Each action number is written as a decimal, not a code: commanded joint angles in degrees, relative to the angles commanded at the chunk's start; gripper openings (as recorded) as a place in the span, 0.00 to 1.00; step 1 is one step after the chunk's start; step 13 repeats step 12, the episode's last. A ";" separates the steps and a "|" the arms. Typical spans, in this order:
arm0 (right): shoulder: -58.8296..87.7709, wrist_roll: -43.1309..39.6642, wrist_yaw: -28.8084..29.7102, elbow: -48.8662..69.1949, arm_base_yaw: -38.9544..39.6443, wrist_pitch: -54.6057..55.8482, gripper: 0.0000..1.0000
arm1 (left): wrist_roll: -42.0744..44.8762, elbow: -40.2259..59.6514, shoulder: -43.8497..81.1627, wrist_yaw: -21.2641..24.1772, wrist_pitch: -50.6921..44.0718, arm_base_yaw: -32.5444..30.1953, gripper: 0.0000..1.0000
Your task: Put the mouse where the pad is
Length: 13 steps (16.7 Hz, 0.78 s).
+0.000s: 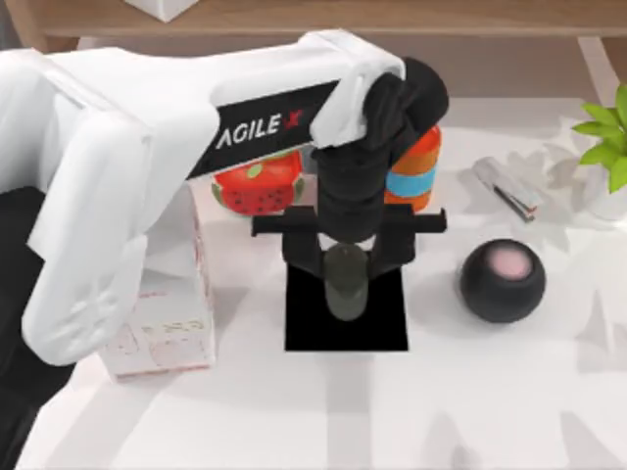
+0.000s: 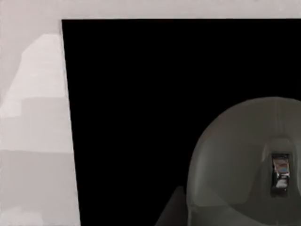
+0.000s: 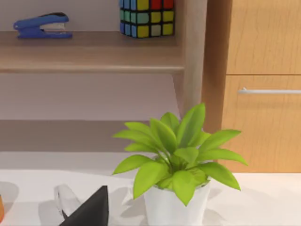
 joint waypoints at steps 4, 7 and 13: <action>0.00 0.00 0.00 0.00 0.00 0.00 1.00 | 0.00 0.00 0.00 0.00 0.00 0.00 0.83; 0.00 0.00 0.00 0.00 0.00 0.00 1.00 | 0.00 0.00 0.00 0.00 0.00 0.00 1.00; 0.00 0.00 0.00 0.00 0.00 0.00 1.00 | 0.00 0.00 0.00 0.00 0.00 0.00 1.00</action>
